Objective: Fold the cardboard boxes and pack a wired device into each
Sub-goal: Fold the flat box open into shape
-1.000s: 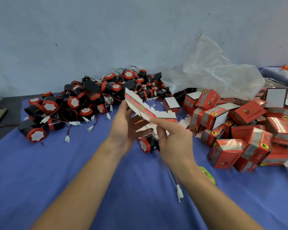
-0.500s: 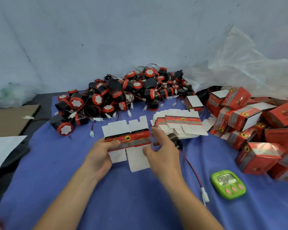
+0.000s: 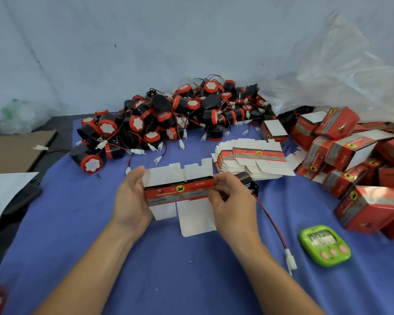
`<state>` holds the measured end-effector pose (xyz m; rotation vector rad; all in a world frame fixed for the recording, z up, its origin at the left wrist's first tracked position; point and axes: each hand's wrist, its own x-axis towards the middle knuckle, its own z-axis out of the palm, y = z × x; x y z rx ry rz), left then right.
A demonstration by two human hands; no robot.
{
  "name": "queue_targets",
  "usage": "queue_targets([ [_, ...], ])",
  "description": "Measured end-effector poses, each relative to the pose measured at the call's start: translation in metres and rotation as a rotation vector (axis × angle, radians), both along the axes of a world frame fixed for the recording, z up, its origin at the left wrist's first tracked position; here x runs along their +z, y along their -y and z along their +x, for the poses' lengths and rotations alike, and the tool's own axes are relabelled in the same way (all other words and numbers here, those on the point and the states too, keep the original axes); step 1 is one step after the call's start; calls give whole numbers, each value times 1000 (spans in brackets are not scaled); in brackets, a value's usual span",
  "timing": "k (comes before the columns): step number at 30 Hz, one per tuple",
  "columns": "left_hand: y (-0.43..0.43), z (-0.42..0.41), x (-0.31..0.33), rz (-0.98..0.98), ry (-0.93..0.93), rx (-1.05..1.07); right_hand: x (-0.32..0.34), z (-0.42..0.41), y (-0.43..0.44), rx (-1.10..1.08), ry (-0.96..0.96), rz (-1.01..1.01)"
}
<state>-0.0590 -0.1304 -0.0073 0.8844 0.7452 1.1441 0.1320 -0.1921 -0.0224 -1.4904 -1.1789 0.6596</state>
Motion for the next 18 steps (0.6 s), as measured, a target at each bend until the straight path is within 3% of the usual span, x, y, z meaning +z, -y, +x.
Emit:
queue_targets([
  [7, 6, 6, 3, -124, 12, -305, 6, -5, 5, -14, 26, 5],
  [12, 15, 17, -1, -7, -236, -288, 6, -12, 7, 123, 127, -77],
  [18, 22, 12, 3, 142, -318, -451, 3, -13, 5, 131, 168, -82],
])
